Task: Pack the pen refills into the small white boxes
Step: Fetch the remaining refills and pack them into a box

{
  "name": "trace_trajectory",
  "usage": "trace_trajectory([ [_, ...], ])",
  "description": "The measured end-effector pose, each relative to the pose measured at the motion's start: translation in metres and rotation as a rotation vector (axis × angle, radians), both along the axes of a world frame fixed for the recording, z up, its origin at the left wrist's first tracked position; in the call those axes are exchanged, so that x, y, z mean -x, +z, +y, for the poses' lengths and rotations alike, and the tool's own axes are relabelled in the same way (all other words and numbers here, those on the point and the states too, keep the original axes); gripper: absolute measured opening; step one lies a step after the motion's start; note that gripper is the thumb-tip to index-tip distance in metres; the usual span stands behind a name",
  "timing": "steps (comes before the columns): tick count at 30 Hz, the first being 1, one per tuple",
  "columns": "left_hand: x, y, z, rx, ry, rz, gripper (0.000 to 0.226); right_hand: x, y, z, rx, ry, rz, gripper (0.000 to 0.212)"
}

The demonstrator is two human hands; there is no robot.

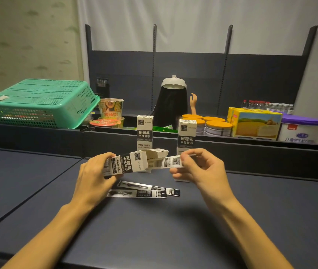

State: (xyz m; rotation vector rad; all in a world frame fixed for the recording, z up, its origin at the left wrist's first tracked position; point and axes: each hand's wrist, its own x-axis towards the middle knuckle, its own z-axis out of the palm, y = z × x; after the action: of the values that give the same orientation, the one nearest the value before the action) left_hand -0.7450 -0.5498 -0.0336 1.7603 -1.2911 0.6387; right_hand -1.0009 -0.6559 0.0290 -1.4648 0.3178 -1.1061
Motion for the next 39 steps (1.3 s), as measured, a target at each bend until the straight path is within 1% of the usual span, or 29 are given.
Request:
trace_trajectory([
  [2, 0.0, 0.0, 0.0, -0.004, -0.019, 0.0, 0.058, -0.005, -0.004, 0.001, 0.024, -0.046, 0.007, 0.017],
  [4, -0.001, -0.001, 0.001, 0.0, -0.02, 0.002, 0.059, -0.009, -0.007, 0.001, 0.005, -0.072, -0.023, 0.023],
  [7, 0.0, -0.001, 0.001, 0.008, -0.02, 0.003, 0.059, -0.01, -0.012, -0.001, -0.007, -0.074, -0.057, 0.018],
  [11, 0.004, -0.001, 0.0, 0.007, -0.04, -0.01, 0.059, -0.015, -0.018, -0.001, 0.107, -0.13, 0.01, 0.02],
  [14, 0.004, -0.002, 0.0, -0.005, -0.043, -0.028, 0.059, -0.018, -0.023, 0.001, 0.167, -0.184, 0.049, 0.027],
  [16, 0.003, -0.003, -0.001, -0.013, -0.051, -0.038, 0.059, -0.019, -0.027, 0.002, 0.189, -0.217, 0.049, 0.025],
  [20, 0.004, -0.002, -0.001, -0.008, -0.066, -0.049, 0.059, -0.024, -0.031, 0.003, 0.26, -0.243, 0.066, 0.008],
  [23, 0.003, -0.002, -0.001, -0.006, -0.066, -0.054, 0.058, -0.026, -0.037, 0.003, 0.359, -0.255, 0.113, 0.01],
  [28, 0.004, -0.003, -0.001, -0.006, -0.078, -0.053, 0.059, -0.031, -0.043, 0.001, 0.685, -0.335, 0.27, 0.012],
  [31, 0.003, -0.002, 0.001, 0.003, -0.068, -0.039, 0.058, -0.031, -0.043, -0.001, 0.758, -0.336, 0.319, 0.014],
  [34, 0.003, 0.0, 0.003, 0.014, -0.07, -0.029, 0.057, -0.025, -0.037, -0.005, 0.738, -0.388, 0.323, 0.013],
  [35, 0.003, 0.001, 0.003, 0.019, -0.067, -0.024, 0.057, -0.024, -0.035, -0.007, 0.707, -0.396, 0.357, 0.01],
  [37, 0.003, 0.002, 0.003, 0.028, -0.056, -0.017, 0.056, -0.021, -0.034, -0.012, 0.657, -0.38, 0.518, 0.006],
  [39, 0.004, 0.002, 0.003, 0.033, -0.045, -0.01, 0.057, -0.021, -0.038, -0.013, 0.669, -0.336, 0.75, 0.02],
])
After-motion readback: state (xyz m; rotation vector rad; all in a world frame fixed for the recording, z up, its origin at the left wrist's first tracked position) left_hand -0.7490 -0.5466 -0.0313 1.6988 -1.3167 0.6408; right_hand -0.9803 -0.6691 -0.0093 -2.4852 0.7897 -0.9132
